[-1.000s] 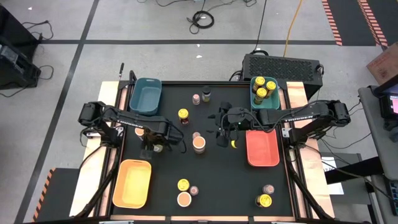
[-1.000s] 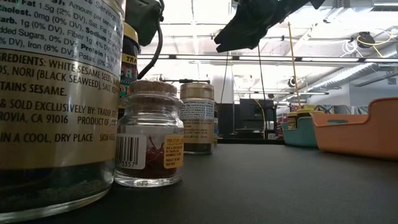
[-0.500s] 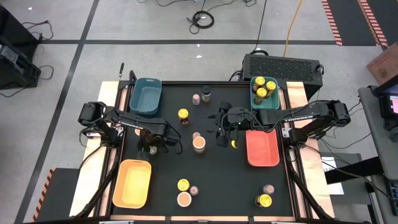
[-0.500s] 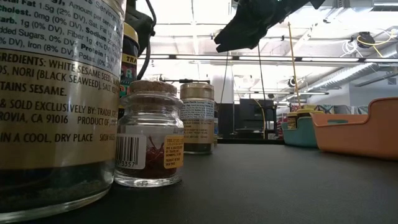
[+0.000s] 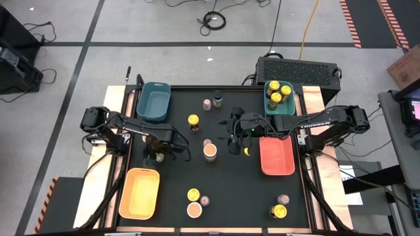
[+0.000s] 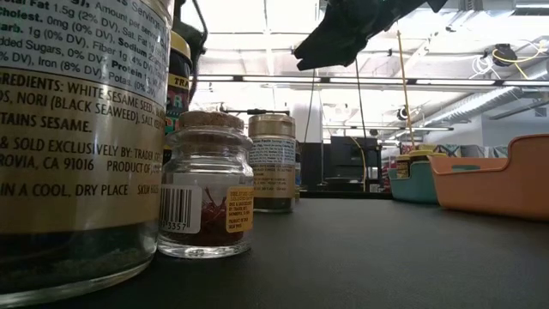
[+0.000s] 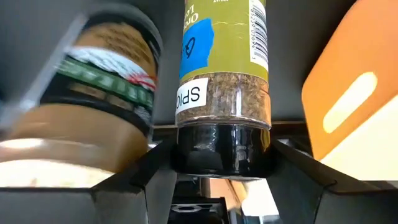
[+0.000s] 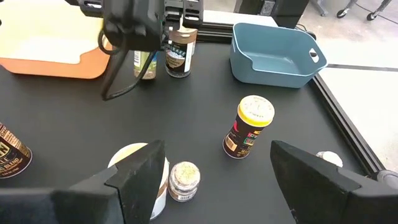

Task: Sort spices by type
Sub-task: Adjust the black spice bottle

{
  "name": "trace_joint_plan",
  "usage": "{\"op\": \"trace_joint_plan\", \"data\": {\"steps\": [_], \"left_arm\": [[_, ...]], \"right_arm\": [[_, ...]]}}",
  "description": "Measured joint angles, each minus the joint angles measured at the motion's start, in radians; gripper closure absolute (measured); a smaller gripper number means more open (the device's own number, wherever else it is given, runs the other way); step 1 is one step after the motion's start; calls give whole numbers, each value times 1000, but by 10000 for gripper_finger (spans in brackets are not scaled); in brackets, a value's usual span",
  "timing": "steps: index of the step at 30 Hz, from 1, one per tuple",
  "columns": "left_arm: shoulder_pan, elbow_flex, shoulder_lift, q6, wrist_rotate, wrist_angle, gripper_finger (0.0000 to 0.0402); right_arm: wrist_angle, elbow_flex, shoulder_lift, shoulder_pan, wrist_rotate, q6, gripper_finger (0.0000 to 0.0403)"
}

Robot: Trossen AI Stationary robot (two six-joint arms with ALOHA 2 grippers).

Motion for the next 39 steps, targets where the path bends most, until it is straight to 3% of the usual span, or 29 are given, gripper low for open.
{"op": "trace_joint_plan", "data": {"steps": [7, 27, 32, 39], "left_arm": [[0, -60, 0, -1, 16, -2, 187], [-3, 45, 0, 11, 34, -1, 187], [-11, 145, -14, 96, -18, 3, 187], [-8, 328, -161, 106, -118, 2, 187]], "right_arm": [[5, 0, 0, 0, 4, -11, 117], [34, 0, 0, 0, 3, -20, 117], [55, 0, 19, 0, -78, -25, 117], [131, 0, 51, 0, -78, -20, 117]]}}
